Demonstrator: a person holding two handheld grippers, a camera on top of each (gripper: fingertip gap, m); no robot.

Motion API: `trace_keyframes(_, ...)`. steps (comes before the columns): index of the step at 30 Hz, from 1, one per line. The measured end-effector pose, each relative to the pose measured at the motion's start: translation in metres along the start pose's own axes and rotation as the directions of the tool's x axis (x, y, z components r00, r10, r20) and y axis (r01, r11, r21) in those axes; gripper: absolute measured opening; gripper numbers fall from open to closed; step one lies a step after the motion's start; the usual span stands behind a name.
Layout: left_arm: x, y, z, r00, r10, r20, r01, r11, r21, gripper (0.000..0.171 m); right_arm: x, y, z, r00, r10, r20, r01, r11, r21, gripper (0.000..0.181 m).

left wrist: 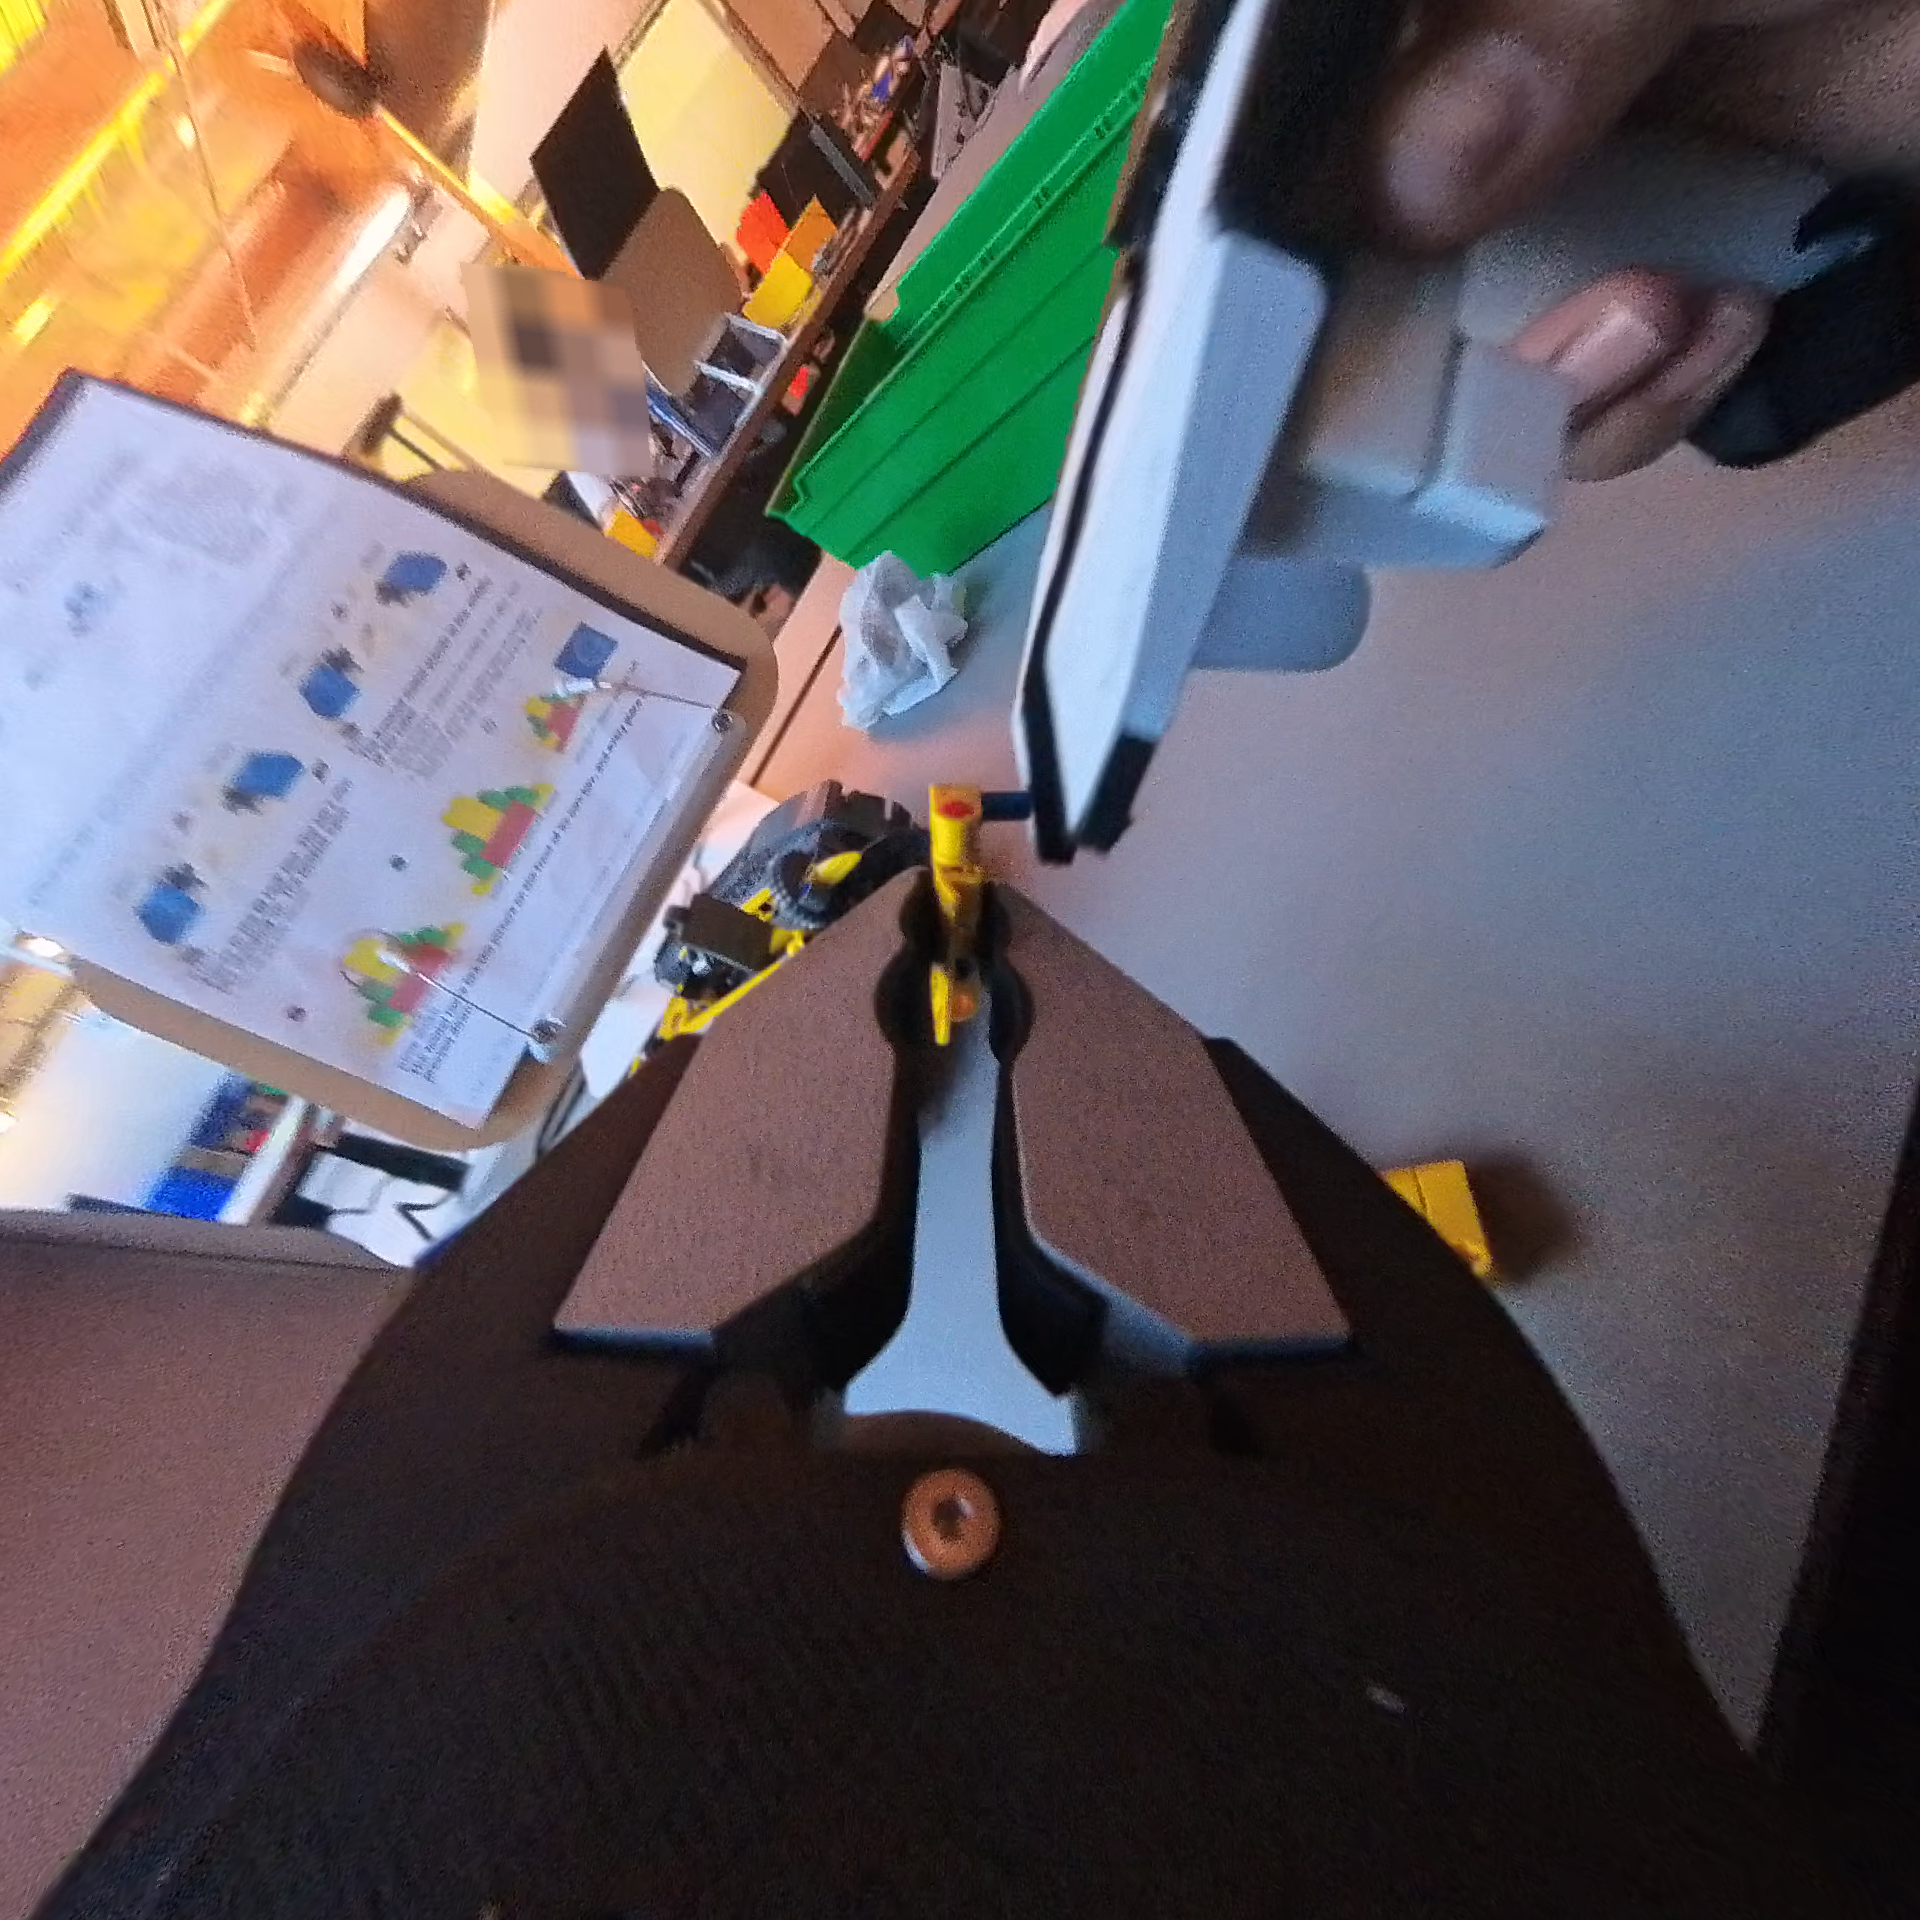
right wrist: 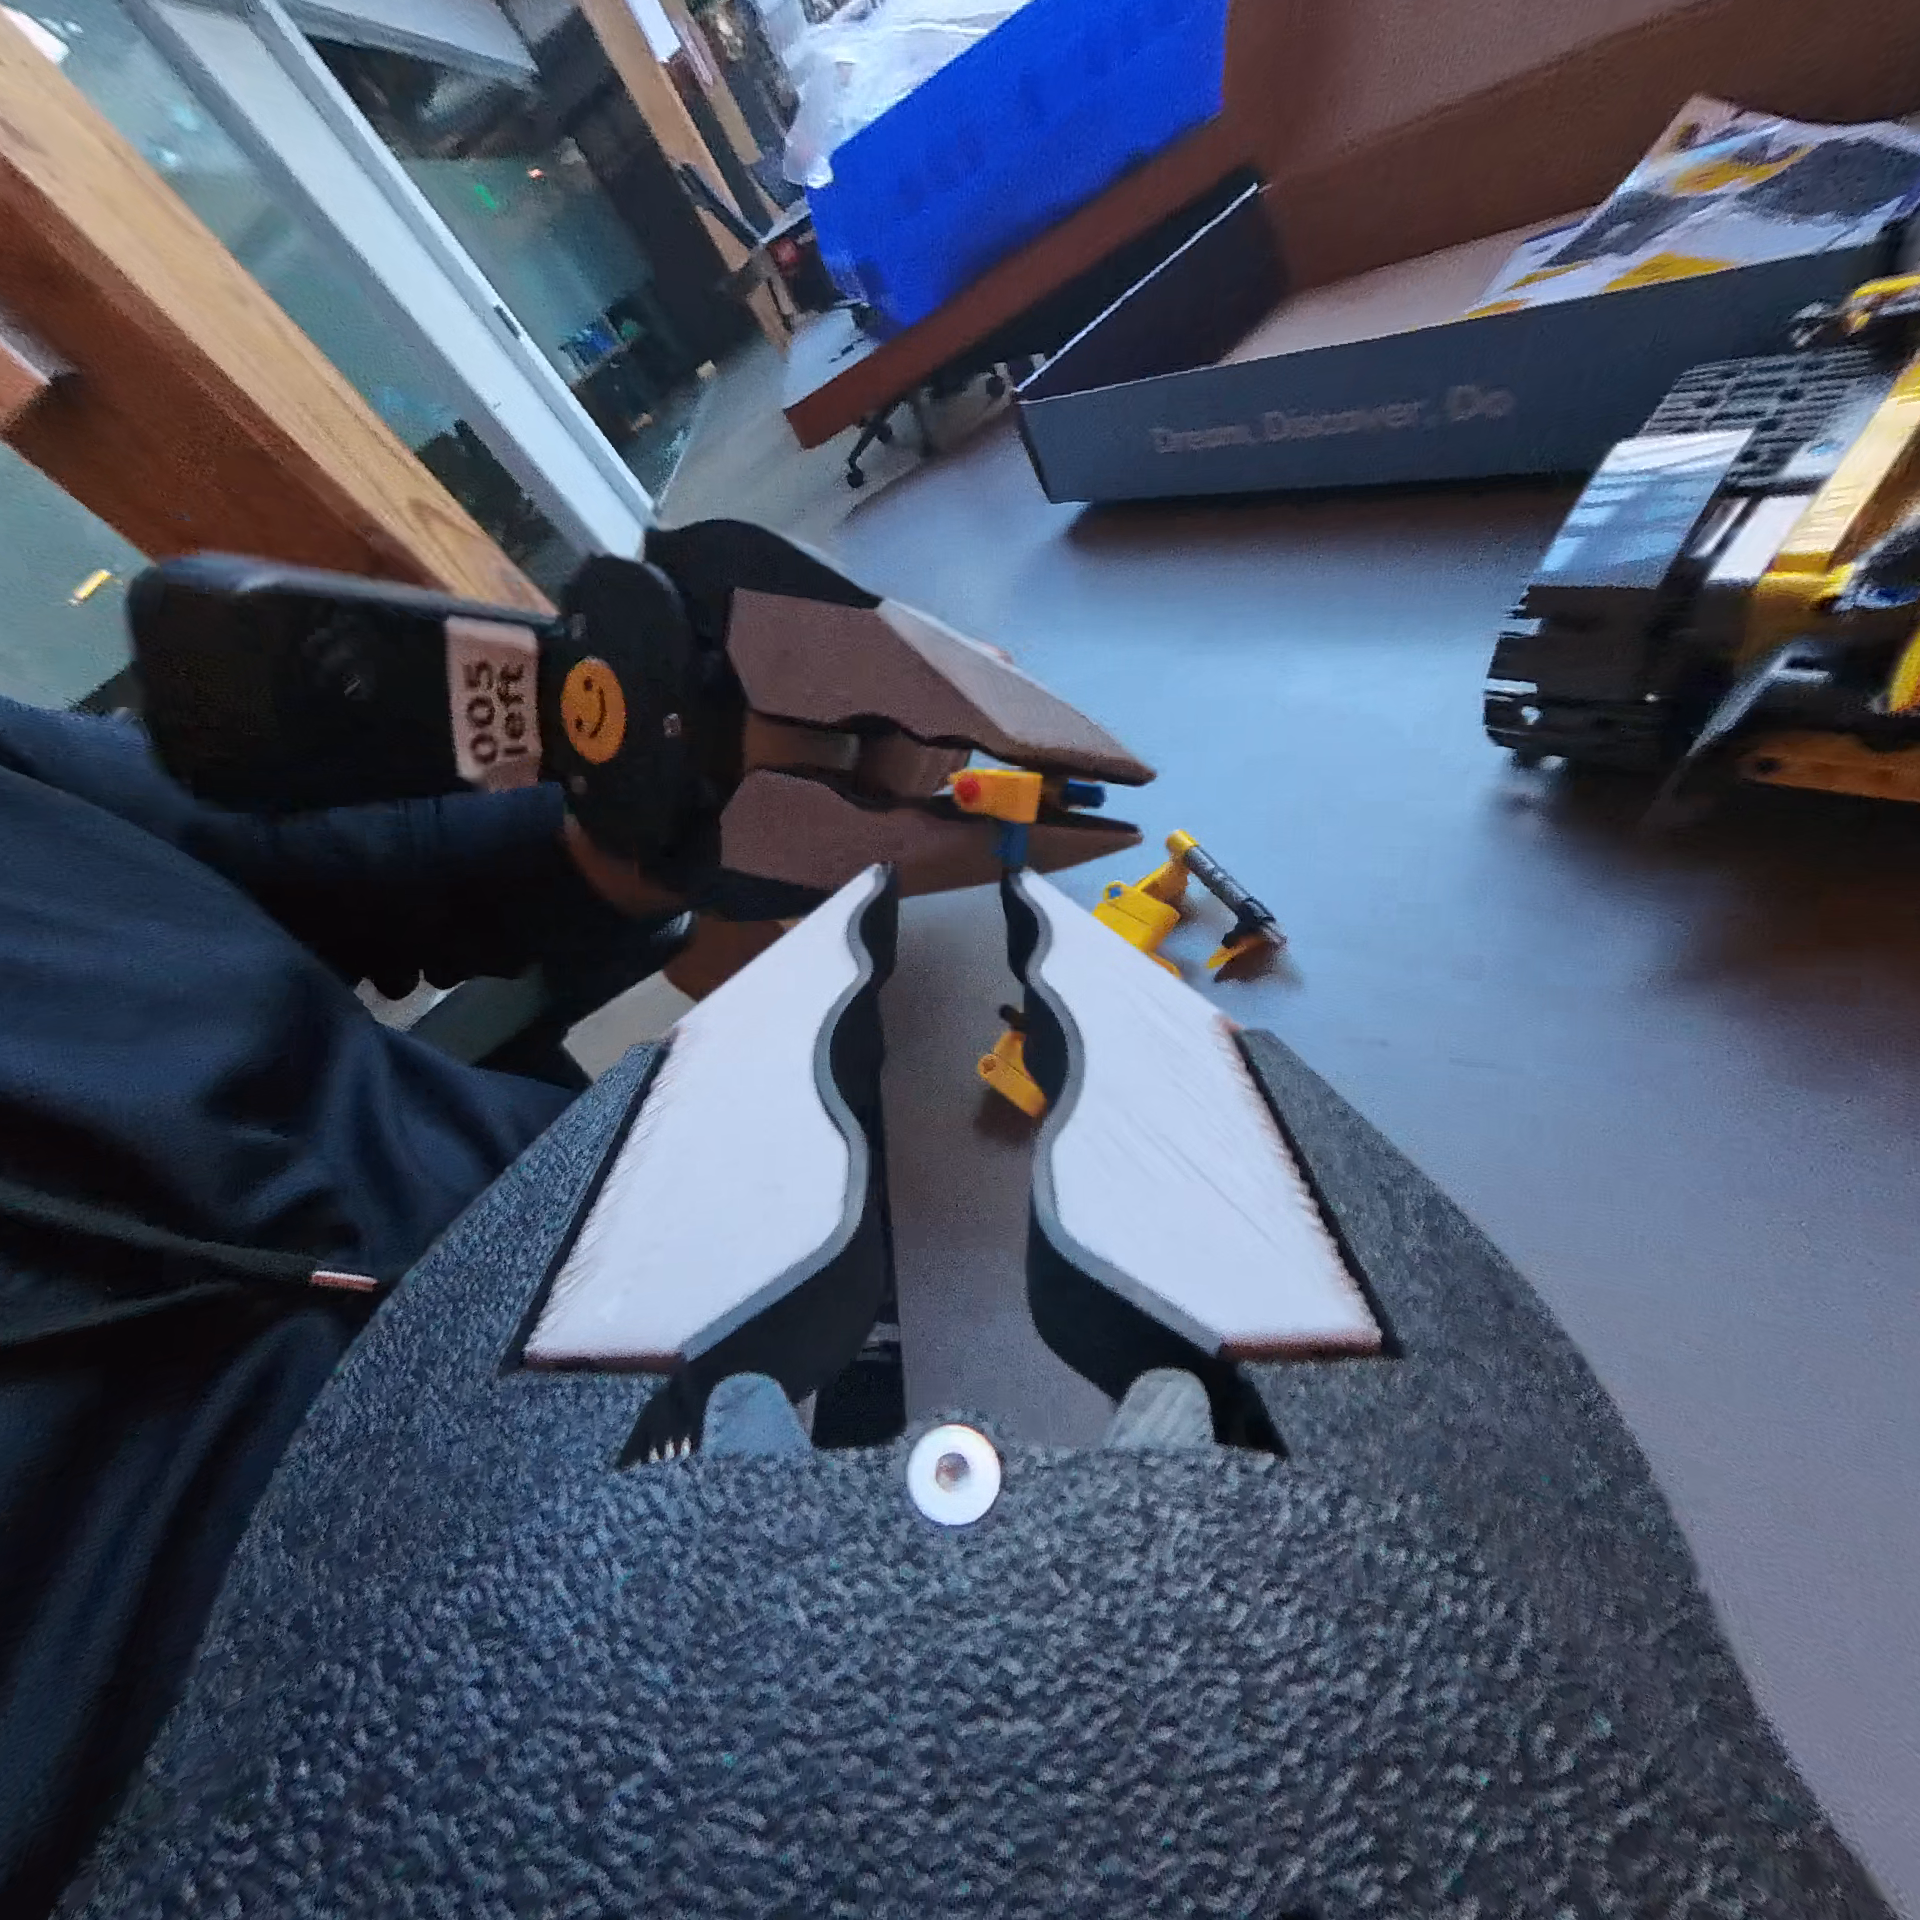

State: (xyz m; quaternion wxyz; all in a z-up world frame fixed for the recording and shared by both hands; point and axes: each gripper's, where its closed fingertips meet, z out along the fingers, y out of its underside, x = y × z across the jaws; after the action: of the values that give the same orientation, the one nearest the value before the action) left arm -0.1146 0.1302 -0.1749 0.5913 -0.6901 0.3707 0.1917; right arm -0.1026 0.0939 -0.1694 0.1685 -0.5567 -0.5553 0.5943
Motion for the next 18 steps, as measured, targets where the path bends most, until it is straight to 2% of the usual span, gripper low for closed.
trace_keyframes(4,0.007,-0.003,0.0,0.991,0.13,0.028,-0.13,0.992,-0.009,0.004,0.009,0.003,0.0,0.999,0.022,-0.025,-0.022,1.0,0.015,0.006)
trace_keyframes(8,0.011,-0.002,0.001,0.993,0.116,0.007,-0.116,0.993,-0.012,0.004,0.011,0.005,0.0,0.999,-0.007,-0.034,0.008,1.0,0.011,0.004)
trace_keyframes(12,0.014,0.001,0.002,0.993,0.114,-0.016,-0.114,0.994,-0.002,0.004,0.015,0.005,0.002,0.972,-0.201,-0.122,0.2,0.979,-0.02,0.004)
trace_keyframes(15,0.014,0.003,0.002,0.994,0.109,-0.031,-0.11,0.994,-0.004,0.005,0.017,0.005,0.003,0.915,-0.347,-0.207,0.342,0.938,-0.056,0.006)
trace_keyframes(18,0.015,0.006,0.001,0.991,0.126,-0.044,-0.126,0.992,-0.009,0.005,0.017,0.005,0.005,0.866,-0.429,-0.256,0.42,0.903,-0.091,0.004)
